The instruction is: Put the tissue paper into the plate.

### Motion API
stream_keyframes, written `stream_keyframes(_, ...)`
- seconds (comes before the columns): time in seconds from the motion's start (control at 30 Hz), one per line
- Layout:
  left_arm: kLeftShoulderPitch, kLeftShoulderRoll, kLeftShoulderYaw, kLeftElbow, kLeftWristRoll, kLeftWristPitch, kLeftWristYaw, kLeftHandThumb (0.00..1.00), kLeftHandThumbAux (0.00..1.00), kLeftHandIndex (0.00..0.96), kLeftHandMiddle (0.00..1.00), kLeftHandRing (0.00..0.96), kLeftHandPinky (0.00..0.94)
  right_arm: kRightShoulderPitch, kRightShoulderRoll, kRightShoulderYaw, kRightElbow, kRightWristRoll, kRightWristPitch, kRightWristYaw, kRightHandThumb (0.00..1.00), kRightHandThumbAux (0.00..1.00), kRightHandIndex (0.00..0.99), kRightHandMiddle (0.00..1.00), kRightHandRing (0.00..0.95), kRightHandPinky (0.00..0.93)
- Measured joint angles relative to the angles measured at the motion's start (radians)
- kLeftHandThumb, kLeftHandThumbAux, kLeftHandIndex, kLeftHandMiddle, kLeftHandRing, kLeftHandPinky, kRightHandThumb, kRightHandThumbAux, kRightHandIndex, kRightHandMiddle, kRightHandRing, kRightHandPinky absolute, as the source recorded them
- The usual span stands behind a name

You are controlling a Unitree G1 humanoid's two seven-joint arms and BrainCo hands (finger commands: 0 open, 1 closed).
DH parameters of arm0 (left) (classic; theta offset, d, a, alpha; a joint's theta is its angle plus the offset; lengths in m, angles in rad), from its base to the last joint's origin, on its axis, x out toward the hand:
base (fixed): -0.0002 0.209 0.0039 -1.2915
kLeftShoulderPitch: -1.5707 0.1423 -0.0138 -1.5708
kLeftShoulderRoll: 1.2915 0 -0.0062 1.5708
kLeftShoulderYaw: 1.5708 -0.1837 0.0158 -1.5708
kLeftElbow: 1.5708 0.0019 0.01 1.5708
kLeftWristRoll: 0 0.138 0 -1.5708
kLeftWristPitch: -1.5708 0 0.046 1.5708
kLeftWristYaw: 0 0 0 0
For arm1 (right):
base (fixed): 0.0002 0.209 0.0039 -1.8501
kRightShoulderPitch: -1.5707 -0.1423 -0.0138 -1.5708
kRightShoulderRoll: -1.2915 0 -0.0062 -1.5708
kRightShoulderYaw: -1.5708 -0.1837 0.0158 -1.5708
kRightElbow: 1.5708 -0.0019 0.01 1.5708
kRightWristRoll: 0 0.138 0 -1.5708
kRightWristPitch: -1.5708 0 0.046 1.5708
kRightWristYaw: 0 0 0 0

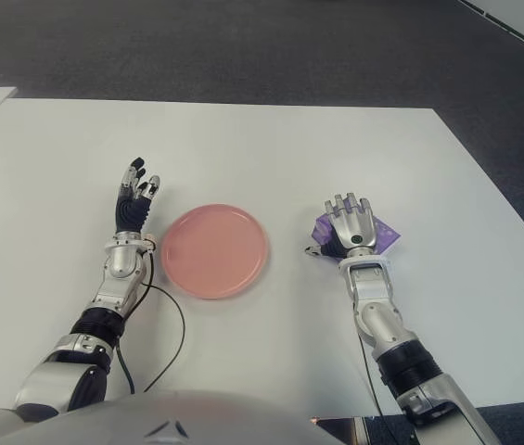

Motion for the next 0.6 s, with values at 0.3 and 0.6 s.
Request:
stream_keyframes(0.3,0.004,0.0,0.0,0.0,0.0,0.0,0.0,0.007,0.462,0.0,0.0,0.0,0.0,-0.01,0.003,0.006,0.007,0.008,-0.001,0.006,0.141,0.345,0.0,0.0,0.0,0.0)
stream_keyframes(0.6,0.003,0.0,0.002,0.001,-0.002,0.0,0.0,0.01,0.473,0.0,0.0,0.0,0.0,-0.014,0.004,0.01,0.017,0.027,-0.002,0.006,0.143,0.342,0.0,0.0,0.0,0.0)
